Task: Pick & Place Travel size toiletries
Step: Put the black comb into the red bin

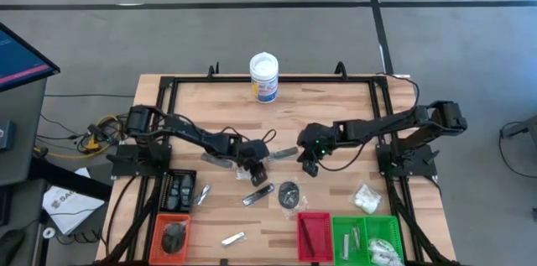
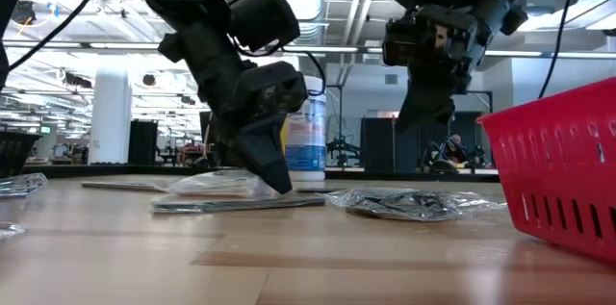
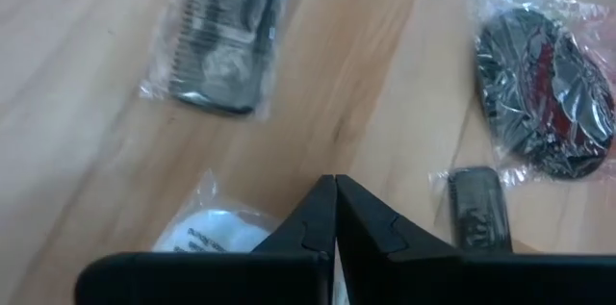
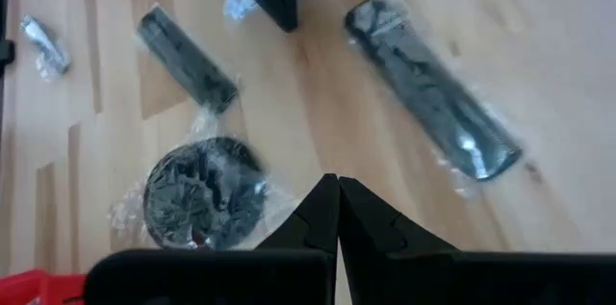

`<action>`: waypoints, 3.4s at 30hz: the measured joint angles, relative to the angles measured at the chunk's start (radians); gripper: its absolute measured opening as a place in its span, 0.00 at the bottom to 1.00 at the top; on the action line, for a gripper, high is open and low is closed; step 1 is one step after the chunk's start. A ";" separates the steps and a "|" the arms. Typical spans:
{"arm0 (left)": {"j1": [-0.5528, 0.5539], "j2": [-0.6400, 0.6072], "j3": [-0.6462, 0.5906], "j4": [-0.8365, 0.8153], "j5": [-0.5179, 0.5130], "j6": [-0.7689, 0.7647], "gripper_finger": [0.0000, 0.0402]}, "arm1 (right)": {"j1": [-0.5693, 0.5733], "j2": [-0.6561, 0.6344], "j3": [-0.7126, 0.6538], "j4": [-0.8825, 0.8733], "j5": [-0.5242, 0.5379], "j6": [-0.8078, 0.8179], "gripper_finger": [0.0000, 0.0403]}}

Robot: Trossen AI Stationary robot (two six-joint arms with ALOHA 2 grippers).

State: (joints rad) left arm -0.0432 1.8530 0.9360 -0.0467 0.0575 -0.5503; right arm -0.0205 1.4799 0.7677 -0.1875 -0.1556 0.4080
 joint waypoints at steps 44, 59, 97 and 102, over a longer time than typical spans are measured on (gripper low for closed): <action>0.162 0.016 0.001 0.023 0.001 0.015 0.00 | -0.047 0.000 0.000 0.013 0.007 0.000 0.00; 0.118 -0.005 0.000 0.108 0.046 -0.003 0.00 | -0.084 -0.024 -0.154 0.615 -0.101 0.099 0.00; 0.130 0.019 -0.001 0.070 0.041 -0.008 0.00 | -0.067 0.014 -0.266 0.514 -0.015 0.056 0.64; 0.137 0.025 0.000 0.050 0.029 -0.008 0.00 | -0.067 0.014 -0.266 0.503 -0.015 0.061 0.65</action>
State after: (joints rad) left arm 0.0941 1.8782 0.9360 0.0031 0.0864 -0.5583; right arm -0.0879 1.4937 0.5022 0.3153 -0.1707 0.4690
